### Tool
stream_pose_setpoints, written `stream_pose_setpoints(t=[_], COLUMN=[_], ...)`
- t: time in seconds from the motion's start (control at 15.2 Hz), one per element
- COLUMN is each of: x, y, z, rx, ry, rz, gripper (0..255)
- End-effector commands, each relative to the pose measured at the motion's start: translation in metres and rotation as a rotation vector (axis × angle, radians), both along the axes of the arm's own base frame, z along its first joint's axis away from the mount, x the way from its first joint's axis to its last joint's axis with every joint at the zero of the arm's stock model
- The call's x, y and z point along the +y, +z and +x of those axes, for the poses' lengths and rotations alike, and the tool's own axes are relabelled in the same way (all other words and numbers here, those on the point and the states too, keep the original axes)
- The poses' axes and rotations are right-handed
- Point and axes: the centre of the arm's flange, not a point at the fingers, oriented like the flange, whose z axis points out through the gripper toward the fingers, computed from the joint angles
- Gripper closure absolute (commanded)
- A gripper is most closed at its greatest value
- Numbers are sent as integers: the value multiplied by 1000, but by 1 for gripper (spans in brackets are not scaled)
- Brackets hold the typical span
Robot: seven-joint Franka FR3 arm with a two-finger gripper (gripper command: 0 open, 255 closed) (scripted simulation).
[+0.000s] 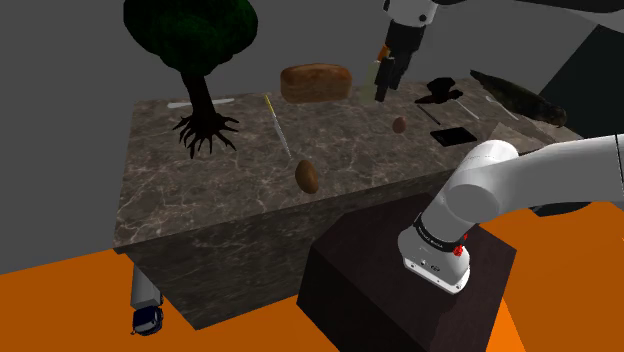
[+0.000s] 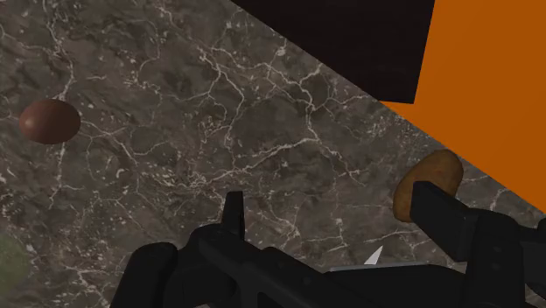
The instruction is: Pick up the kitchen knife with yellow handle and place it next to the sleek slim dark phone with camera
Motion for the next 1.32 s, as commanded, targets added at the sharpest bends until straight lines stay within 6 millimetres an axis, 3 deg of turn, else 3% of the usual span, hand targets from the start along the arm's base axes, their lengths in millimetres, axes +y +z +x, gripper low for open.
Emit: stream_pose_setpoints(t=[0.0,0.66,1.25], x=[0,53,83], y=[0,-68,-127], z=[0,95,190], rx=[0,-25,-47], ry=[0,-203,-385], rz=[0,-9,-17], gripper=[0,0,0])
